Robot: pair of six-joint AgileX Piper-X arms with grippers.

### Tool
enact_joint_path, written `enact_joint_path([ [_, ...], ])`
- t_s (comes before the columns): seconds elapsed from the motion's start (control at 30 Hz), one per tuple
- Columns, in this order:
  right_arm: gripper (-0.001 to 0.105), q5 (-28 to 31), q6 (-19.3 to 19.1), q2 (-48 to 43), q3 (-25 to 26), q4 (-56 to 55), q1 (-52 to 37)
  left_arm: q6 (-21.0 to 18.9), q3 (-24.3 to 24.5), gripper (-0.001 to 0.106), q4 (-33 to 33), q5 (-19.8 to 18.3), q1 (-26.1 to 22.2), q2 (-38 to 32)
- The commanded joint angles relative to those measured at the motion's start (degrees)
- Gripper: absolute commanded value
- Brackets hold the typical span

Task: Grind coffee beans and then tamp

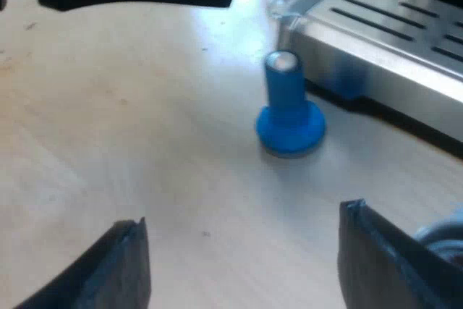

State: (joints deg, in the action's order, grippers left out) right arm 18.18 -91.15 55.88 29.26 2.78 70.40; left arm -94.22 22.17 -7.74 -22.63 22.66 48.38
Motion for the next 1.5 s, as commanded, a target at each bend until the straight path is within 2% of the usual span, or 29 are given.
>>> enact_joint_path([
  [0.03, 0.058, -1.75, -0.19, 0.35, 5.35, -7.1, -0.24, -1.4, 0.73, 0.059, -3.72, -0.29, 0.04, -4.38],
  [0.27, 0.058, -1.35, 0.48, 0.3, 14.75, -19.62, -2.2, -1.96, 6.06, 0.059, -15.46, -0.29, 0.04, -10.5],
  [0.37, 0.058, -2.03, 2.86, 0.3, 17.97, -26.13, -5.93, -2.52, 8.81, 0.059, -18.19, -0.05, 0.04, -11.29],
  [0.5, 0.058, -4.37, 2.88, 0.19, 21.05, -33.38, -11.23, -3.73, 12.23, 0.059, -19.51, 1.59, -0.61, -11.1],
  [0.6, 0.058, -6.51, 2.88, -0.47, 22.65, -37.47, -16.32, -3.73, 13.81, 0.059, -19.49, 1.58, -3.42, -11.09],
  [0.77, 0.058, -12.3, 2.73, -3.77, 22.88, -41.06, -27.77, -3.87, 14.78, 0.059, -19.49, 1.35, -11.08, -11.09],
  [0.9, 0.058, -13.34, 2.31, -6.53, 22.88, -43.46, -35.66, -3.87, 14.78, 0.059, -19.93, 1.35, -13.18, -11.09],
  [1.13, 0.058, -16.6, -4.08, -12.87, 22.88, -49.13, -50.57, -3.87, 14.78, 0.059, -22.78, 1.35, -13.54, -11.09],
  [1.27, 0.058, -21.0, -8.37, -16.58, 22.88, -53.22, -59.34, -3.87, 14.78, 0.059, -24.69, 1.35, -13.54, -11.09],
  [1.5, 0.058, -22.49, -12.51, -21.99, 22.88, -57.18, -69.62, -3.87, 14.78, 0.059, -27.99, 1.35, -13.54, -11.44],
])
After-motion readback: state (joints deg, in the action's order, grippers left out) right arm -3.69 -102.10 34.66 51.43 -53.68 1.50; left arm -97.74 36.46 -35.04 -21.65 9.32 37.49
